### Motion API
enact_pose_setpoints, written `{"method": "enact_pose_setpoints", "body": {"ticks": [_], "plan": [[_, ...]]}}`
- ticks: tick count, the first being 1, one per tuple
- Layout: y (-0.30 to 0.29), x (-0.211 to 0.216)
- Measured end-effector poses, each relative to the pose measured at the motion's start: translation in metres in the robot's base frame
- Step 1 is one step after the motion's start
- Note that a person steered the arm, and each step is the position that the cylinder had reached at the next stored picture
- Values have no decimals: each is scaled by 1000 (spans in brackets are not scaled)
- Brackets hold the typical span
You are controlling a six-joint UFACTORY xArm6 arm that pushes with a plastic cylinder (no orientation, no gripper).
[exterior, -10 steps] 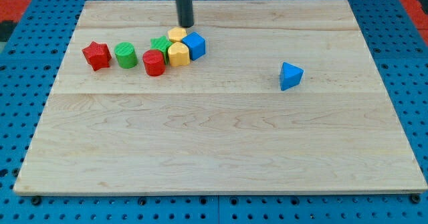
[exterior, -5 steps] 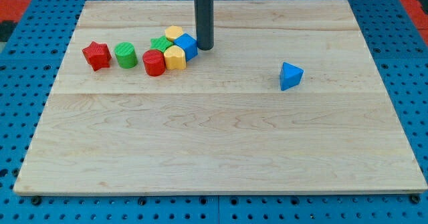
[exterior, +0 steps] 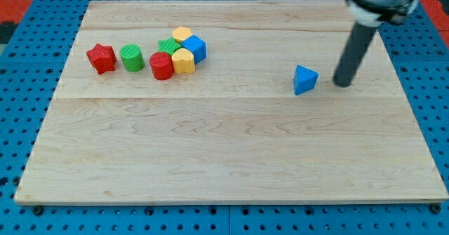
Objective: Drag the blue triangle to the horizontal right of the heart
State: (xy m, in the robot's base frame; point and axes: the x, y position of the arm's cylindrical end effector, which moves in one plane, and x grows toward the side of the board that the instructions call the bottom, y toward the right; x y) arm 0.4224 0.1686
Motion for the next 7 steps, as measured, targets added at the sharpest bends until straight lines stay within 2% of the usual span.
{"method": "enact_pose_setpoints", "body": {"ticks": [1, 3, 5, 6, 7], "plan": [[-50, 0], [-39, -15], [-71, -33], [-105, -33], [-99, -3]]}}
